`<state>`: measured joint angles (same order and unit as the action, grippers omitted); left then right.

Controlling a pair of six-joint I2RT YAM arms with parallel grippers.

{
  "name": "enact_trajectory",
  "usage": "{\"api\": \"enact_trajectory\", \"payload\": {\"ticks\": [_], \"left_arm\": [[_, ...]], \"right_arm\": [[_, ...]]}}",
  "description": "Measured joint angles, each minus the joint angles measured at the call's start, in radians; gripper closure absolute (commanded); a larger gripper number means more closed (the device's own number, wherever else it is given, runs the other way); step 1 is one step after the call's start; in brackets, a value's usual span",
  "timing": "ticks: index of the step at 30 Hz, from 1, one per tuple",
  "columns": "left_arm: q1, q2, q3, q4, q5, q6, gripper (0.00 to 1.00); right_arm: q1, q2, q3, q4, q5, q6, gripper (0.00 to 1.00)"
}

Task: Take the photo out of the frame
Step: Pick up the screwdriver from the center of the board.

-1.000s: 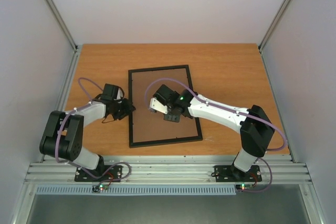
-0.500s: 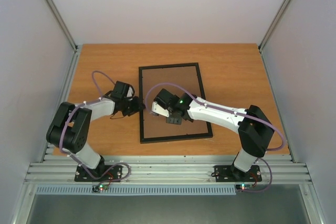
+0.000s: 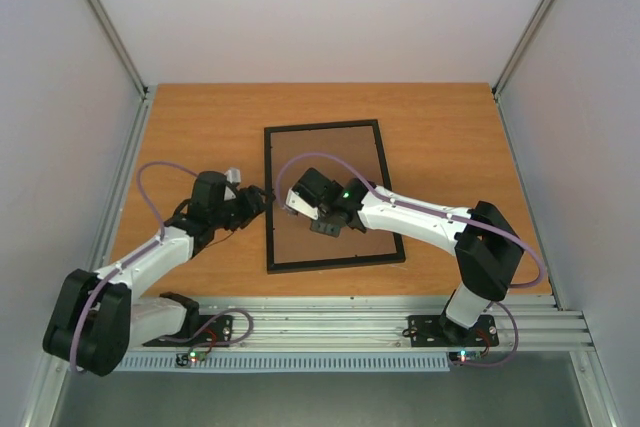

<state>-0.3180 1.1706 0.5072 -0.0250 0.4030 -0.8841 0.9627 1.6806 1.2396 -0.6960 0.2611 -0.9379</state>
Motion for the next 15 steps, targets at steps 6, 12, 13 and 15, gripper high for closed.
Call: {"api": "enact_trajectory", "payload": {"ticks": [6,12,13,15], "left_arm": [[-0.063,-0.032,-0.066,0.161,0.029,-0.151,0.41],[-0.103,-0.027,-0.072,0.296,0.040,-0.232,0.43],[-0.107,-0.019,-0.072,0.317,0.041,-0.241,0.45],[-0.119,0.008,-0.072,0.358,0.043,-0.257,0.49]], "right_arm": [[0.000,0.000,0.000,0.035,-0.011,0.080,0.99],[0.000,0.000,0.002,0.050,-0.032,0.132,0.99],[0.000,0.000,0.002,0.054,-0.039,0.139,0.99],[0.000,0.000,0.002,0.062,-0.051,0.153,0.99]]}}
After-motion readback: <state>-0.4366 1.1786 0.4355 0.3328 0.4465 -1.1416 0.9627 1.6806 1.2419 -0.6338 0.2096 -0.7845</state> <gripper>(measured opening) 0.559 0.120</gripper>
